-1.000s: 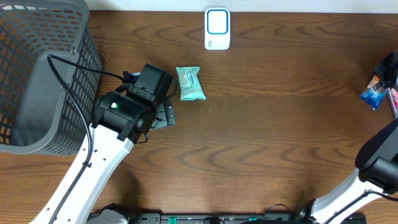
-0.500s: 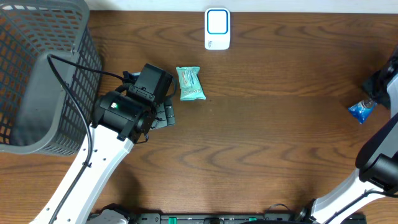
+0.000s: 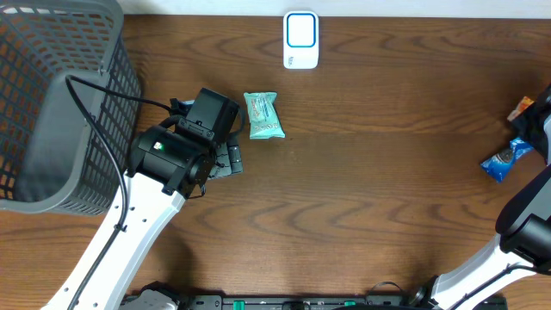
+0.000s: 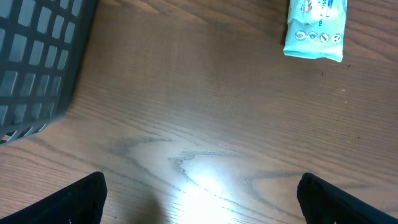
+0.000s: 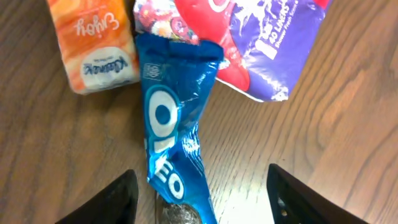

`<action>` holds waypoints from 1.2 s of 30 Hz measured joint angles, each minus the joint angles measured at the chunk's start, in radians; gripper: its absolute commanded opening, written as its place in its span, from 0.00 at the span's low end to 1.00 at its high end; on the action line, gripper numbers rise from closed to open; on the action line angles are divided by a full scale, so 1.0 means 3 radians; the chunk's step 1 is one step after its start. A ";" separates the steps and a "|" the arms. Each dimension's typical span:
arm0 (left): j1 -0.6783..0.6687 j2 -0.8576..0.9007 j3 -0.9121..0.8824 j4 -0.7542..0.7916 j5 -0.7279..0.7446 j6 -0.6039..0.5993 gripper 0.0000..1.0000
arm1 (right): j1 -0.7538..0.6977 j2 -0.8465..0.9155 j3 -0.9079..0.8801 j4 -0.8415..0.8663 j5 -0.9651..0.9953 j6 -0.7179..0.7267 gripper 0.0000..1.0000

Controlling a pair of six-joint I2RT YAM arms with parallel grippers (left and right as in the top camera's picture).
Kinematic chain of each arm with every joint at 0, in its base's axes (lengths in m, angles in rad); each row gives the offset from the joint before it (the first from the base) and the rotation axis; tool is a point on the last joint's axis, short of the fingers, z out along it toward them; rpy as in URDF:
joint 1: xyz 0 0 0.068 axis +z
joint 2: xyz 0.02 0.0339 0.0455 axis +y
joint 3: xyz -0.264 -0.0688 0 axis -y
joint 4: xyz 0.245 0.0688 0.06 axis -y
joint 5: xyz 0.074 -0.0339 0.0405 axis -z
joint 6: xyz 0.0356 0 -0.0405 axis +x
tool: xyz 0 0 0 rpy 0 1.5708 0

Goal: Scan the item barcode
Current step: 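Reach the right gripper left to the green wipes pack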

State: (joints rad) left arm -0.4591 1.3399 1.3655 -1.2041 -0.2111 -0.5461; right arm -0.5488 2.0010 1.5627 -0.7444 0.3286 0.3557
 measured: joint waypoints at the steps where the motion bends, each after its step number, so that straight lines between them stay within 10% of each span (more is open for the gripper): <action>1: 0.0000 0.0000 0.0000 0.0001 0.0000 0.0000 0.98 | 0.0000 0.0000 0.0000 0.0000 -0.0036 -0.0001 0.63; 8: 0.0000 0.0000 0.0000 0.0001 0.0000 0.0000 0.98 | 0.0034 0.0000 0.0000 0.0167 -0.0912 -0.0237 0.67; 17: 0.0000 0.0000 0.0000 0.0001 0.0000 0.0000 0.98 | 0.0453 0.0000 -0.0001 0.0174 -0.2576 -0.0615 0.99; 36: 0.0000 0.0000 0.0000 0.0001 0.0000 0.0000 0.98 | 0.2603 0.0139 -0.0351 0.1548 -0.3208 -0.0544 0.99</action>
State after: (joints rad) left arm -0.4591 1.3399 1.3655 -1.2037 -0.2111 -0.5461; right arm 0.2321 2.0426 1.4574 -0.2802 -0.6338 0.1925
